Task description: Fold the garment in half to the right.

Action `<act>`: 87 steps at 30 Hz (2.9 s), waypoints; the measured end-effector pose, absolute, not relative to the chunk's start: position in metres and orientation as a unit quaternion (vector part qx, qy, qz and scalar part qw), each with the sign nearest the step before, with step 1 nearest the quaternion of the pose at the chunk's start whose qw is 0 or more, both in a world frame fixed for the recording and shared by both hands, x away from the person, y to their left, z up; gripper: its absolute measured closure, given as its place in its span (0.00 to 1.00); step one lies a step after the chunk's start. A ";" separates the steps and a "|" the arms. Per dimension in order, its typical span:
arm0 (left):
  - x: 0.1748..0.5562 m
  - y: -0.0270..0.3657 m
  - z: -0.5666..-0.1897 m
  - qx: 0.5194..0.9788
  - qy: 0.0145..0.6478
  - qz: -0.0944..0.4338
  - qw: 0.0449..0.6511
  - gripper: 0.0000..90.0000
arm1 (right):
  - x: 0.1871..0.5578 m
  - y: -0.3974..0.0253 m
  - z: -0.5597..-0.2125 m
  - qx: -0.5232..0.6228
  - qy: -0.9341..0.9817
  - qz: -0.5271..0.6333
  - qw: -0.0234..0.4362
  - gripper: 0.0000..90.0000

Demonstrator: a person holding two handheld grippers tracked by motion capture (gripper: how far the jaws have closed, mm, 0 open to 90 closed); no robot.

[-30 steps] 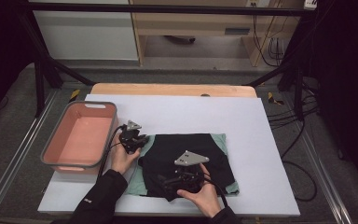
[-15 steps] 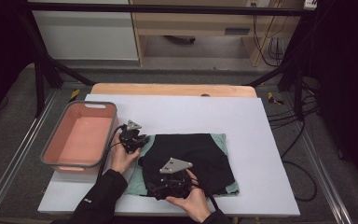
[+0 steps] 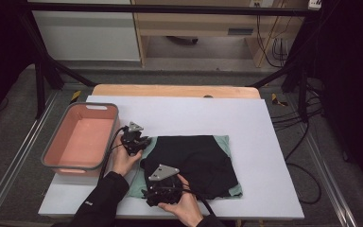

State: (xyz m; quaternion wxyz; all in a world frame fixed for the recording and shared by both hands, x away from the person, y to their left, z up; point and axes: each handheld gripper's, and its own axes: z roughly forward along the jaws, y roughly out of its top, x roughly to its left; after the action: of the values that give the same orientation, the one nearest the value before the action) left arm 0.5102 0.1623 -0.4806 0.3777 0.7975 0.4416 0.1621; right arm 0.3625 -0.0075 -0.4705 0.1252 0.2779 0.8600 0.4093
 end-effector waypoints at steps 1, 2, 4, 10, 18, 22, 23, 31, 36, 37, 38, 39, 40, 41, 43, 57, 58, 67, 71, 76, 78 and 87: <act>0.510 0.162 -0.481 0.797 0.442 0.162 0.378 0.88 | 0.363 -0.007 -0.471 0.278 0.862 0.406 0.125 0.26; 0.510 0.162 -0.481 0.797 0.442 0.162 0.378 0.88 | 0.363 -0.006 -0.472 0.277 0.862 0.404 0.127 0.26; 0.510 0.162 -0.481 0.797 0.442 0.162 0.378 0.88 | 0.363 -0.004 -0.473 0.278 0.864 0.399 0.127 0.26; 0.510 0.162 -0.481 0.797 0.442 0.162 0.378 0.88 | 0.362 0.001 -0.477 0.275 0.868 0.391 0.131 0.26; 0.510 0.162 -0.481 0.797 0.442 0.162 0.378 0.88 | 0.358 0.011 -0.481 0.260 0.880 0.380 0.119 0.26; 0.511 0.163 -0.481 0.796 0.443 0.160 0.380 0.88 | 0.357 0.014 -0.483 0.252 0.884 0.371 0.133 0.26; 0.511 0.163 -0.481 0.796 0.444 0.160 0.380 0.88 | 0.357 0.015 -0.483 0.254 0.884 0.369 0.133 0.27; 0.511 0.164 -0.481 0.793 0.447 0.156 0.384 0.88 | 0.356 0.013 -0.481 0.249 0.886 0.362 0.149 0.41; 0.511 0.162 -0.481 0.791 0.450 0.159 0.383 0.88 | 0.356 0.010 -0.480 0.256 0.882 0.360 0.162 0.56; 0.511 0.162 -0.481 0.791 0.450 0.159 0.383 0.88 | 0.357 0.009 -0.480 0.255 0.883 0.359 0.165 0.59; 0.511 0.162 -0.481 0.791 0.450 0.159 0.383 0.88 | 0.357 0.009 -0.480 0.257 0.882 0.357 0.166 0.61; 0.511 0.163 -0.481 0.792 0.449 0.159 0.383 0.88 | 0.357 0.009 -0.480 0.256 0.883 0.355 0.170 0.64; 0.511 0.163 -0.481 0.792 0.449 0.158 0.383 0.88 | 0.357 0.008 -0.480 0.256 0.883 0.353 0.172 0.66; 0.511 0.163 -0.481 0.791 0.449 0.157 0.384 0.88 | 0.358 0.008 -0.479 0.257 0.883 0.353 0.174 0.69; 0.511 0.163 -0.481 0.791 0.449 0.156 0.384 0.88 | 0.358 0.007 -0.479 0.255 0.884 0.348 0.181 0.74; 0.511 0.165 -0.483 0.787 0.448 0.154 0.395 0.90 | 0.360 0.002 -0.477 0.262 0.883 0.343 0.183 0.89; 0.511 0.165 -0.483 0.787 0.448 0.155 0.395 0.90 | 0.360 0.002 -0.477 0.263 0.883 0.343 0.183 0.89; 0.507 0.166 -0.474 0.784 0.448 0.166 0.397 0.93 | 0.358 0.000 -0.474 0.261 0.881 0.352 0.177 0.89; 0.505 0.168 -0.466 0.777 0.448 0.169 0.408 0.93 | 0.357 -0.001 -0.469 0.258 0.879 0.361 0.175 0.90; 0.502 0.168 -0.456 0.776 0.440 0.171 0.419 0.94 | 0.358 -0.004 -0.466 0.263 0.874 0.373 0.168 0.90; 0.501 0.168 -0.453 0.775 0.438 0.169 0.423 0.94 | 0.358 -0.006 -0.465 0.263 0.873 0.378 0.163 0.90; 0.497 0.169 -0.443 0.773 0.430 0.166 0.436 0.94 | 0.358 -0.009 -0.461 0.270 0.866 0.393 0.150 0.90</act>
State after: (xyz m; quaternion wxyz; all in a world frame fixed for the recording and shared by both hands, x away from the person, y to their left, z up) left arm 0.4969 0.1695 -0.4428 0.4359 0.7729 0.4301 0.1662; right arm 0.3584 -0.0095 -0.4606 0.1502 0.2698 0.8662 0.3929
